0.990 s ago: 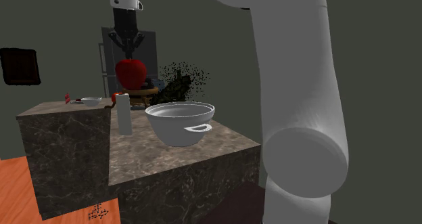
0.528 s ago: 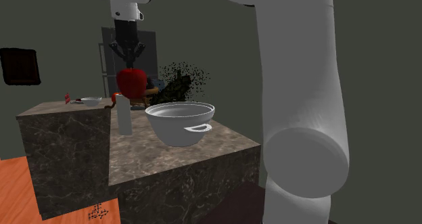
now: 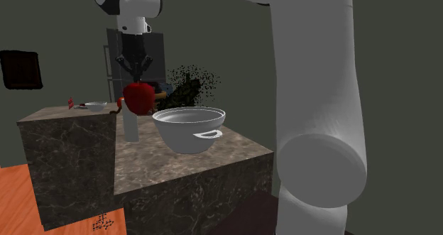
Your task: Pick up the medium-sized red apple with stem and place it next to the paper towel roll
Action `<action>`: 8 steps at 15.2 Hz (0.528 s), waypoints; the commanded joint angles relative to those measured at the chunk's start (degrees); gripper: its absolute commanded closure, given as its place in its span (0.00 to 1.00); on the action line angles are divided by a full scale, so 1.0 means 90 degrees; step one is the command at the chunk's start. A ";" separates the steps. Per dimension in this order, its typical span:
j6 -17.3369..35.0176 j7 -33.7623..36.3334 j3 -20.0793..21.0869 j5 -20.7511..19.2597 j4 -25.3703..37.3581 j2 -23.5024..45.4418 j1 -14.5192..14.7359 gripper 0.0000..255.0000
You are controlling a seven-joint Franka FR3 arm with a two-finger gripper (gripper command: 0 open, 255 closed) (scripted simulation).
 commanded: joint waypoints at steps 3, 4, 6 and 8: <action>0.0384 0.0029 -0.0002 -0.0022 -0.0430 -0.0051 0.0003 1.00; 0.0469 0.0036 -0.0002 -0.0025 -0.0516 -0.0052 0.0004 1.00; 0.0639 0.0051 -0.0001 -0.0030 -0.0683 -0.0049 0.0005 1.00; 0.0807 0.0065 0.0001 -0.0035 -0.0843 -0.0040 0.0004 1.00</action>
